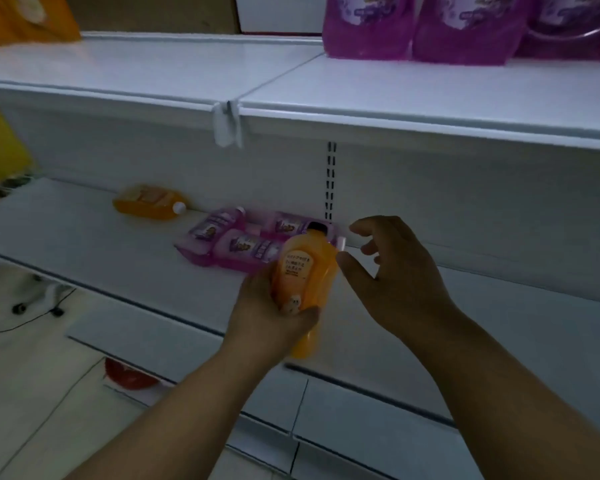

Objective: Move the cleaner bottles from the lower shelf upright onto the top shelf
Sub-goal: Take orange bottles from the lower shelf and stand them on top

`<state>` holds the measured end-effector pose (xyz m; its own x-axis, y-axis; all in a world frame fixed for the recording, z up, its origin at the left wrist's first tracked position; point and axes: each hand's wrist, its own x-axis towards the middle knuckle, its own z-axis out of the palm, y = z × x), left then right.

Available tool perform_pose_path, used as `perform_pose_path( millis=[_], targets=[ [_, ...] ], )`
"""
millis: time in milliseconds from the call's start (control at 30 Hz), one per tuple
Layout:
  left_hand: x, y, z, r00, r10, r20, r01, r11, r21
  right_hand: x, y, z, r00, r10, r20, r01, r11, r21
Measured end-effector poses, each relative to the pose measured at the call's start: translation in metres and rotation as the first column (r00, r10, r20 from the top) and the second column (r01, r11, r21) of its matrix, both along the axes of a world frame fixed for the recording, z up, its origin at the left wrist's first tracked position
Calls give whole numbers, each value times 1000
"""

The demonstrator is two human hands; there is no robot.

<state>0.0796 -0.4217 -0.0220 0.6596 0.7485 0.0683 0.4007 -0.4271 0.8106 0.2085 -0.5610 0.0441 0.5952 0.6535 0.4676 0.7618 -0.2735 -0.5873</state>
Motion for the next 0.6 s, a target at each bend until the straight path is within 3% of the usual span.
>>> perform_pose_path(
  millis=[100,267,400,600],
  targets=[
    [-58,19,19,962,110,251,-87,991,-100,-25,46,4,992,118,-32,-117,992,40],
    [-150,69,43,809,290,512,-144,941,-306,-97,140,7,976,216,-2,-216,976,19],
    [-214,130,58,716,399,573,-196,902,-384,-162,215,1,955,294,-35,-294,956,-9],
    [-291,228,68,747,334,575,-85,906,-415,-233,317,-22,947,268,-175,-273,962,-7]
  ],
)
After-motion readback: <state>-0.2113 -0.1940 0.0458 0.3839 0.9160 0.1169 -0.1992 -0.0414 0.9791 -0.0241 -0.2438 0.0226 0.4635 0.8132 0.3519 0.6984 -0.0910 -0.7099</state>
